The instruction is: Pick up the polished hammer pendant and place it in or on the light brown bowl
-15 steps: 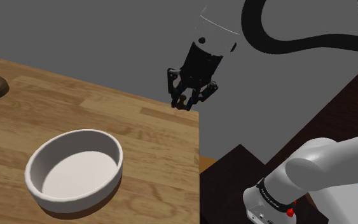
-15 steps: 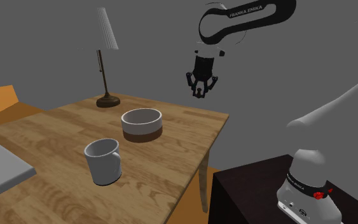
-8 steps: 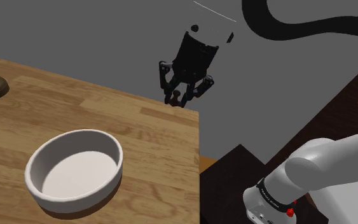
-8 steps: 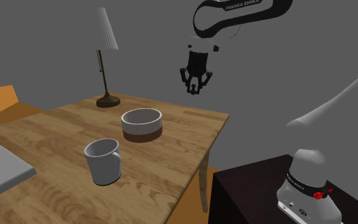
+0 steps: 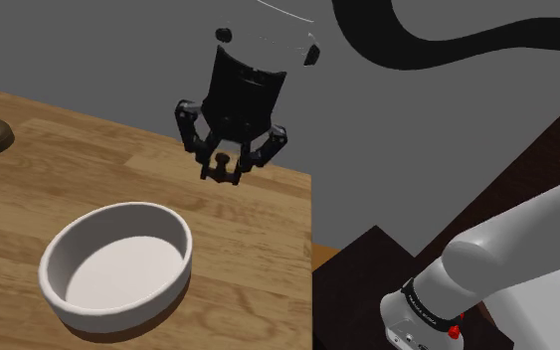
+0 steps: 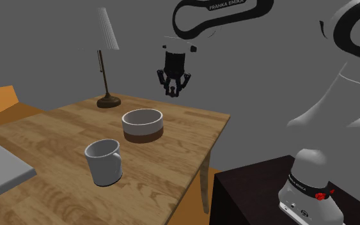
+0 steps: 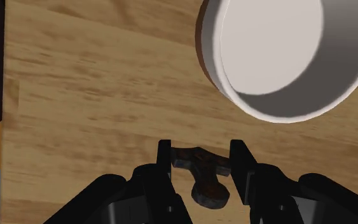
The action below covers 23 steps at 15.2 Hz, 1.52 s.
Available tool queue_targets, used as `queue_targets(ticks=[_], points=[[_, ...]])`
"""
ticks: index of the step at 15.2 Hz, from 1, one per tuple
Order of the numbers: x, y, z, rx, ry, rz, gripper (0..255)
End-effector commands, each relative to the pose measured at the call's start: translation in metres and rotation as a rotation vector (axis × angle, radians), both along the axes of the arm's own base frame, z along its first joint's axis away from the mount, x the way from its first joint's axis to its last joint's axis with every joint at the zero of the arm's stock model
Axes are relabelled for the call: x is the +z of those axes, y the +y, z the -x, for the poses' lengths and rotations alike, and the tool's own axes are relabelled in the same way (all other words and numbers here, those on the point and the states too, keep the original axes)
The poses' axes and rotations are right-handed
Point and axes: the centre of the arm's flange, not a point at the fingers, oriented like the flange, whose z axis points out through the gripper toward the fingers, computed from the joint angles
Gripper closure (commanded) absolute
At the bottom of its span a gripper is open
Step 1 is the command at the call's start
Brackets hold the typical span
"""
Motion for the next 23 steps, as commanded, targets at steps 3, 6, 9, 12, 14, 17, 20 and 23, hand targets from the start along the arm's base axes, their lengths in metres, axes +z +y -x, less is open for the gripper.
queue_targets(ticks=[3, 6, 9, 12, 14, 17, 20, 23], points=[[0.003, 0.053, 0.002, -0.003, -0.001, -0.003, 255], [0.003, 0.092, 0.002, -0.003, -0.001, -0.003, 255], [0.003, 0.133, 0.003, -0.003, -0.001, -0.003, 255], [-0.013, 0.133, 0.003, -0.003, -0.001, -0.003, 255], [-0.024, 0.133, 0.003, -0.003, -0.001, -0.003, 255], [-0.039, 0.133, 0.003, -0.003, -0.001, -0.003, 255], [-0.055, 0.133, 0.003, -0.003, -0.001, -0.003, 255], [-0.068, 0.133, 0.003, -0.003, -0.001, -0.003, 255]])
